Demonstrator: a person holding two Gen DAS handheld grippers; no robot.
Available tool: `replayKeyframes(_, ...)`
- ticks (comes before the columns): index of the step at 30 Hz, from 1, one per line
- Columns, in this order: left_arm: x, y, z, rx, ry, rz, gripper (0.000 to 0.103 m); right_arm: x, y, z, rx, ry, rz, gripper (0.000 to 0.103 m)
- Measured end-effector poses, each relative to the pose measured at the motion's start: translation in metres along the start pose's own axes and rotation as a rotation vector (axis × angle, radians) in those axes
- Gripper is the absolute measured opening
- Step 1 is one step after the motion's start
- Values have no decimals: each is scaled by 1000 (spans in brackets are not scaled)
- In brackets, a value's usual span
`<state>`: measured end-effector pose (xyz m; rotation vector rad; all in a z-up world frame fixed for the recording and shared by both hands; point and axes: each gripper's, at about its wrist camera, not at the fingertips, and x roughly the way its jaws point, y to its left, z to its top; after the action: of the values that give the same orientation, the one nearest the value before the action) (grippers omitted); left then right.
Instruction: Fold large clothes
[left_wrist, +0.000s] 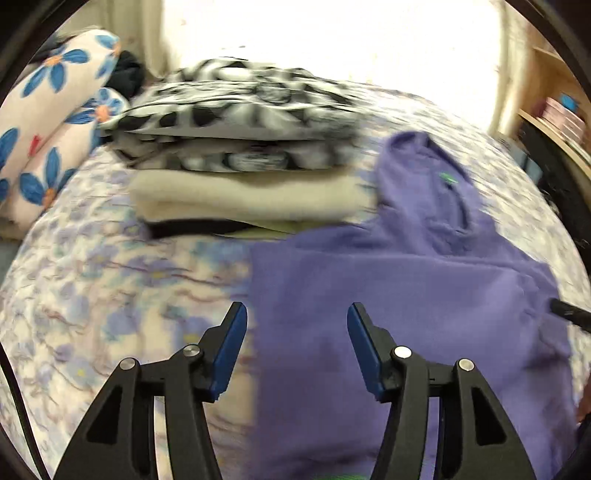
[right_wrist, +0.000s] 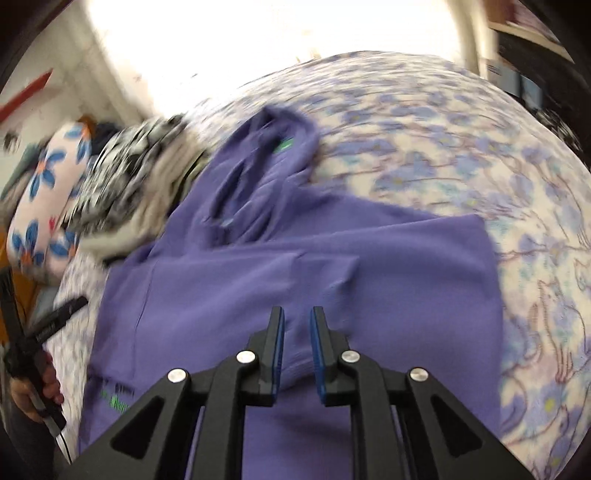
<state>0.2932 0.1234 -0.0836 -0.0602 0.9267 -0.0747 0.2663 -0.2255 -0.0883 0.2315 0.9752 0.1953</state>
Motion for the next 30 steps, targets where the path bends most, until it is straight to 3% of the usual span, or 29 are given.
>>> replayKeyframes(4,10,-43,-13,-48,66,-142,55,14,49,-14,-98,35,77,14)
replayKeyframes(7,27,-66,-29,-54,97,-167,55,29,71,-23,-139,67,109,14)
replayKeyframes(10,50,-78,-46,-11,131,-107,56,46,76,-33,-160,110,93,14)
replayKeyframes(12,54,-76,-52,37,94,-102,59,47,64,-37,-172,103,69,10)
replayKeyframes(15,51,-61,-51,37,83,-94,61,37,33,-35,-164,61,-56,7)
replayKeyframes(16,48,-53,-48,27,92,-129,61,33,21,-34,-145,56,-51,0)
replayKeyframes(17,47,-48,-46,14,98,-136,61,30,5,-32,-103,74,8,0)
replayKeyframes(19,39,-42,-37,11,85,-60,61,24,-6,-29,-66,88,56,0)
replayKeyframes(20,38,-37,-34,8,76,-61,61,19,-2,-28,-77,79,39,0)
replayKeyframes(21,35,-34,-27,-8,63,-90,61,17,3,-26,-93,67,26,7)
replayKeyframes(24,38,-33,-7,-57,48,-133,61,14,30,-15,-147,12,24,7)
replayKeyframes(30,85,-53,21,-64,63,-88,61,59,68,21,-117,11,74,7)
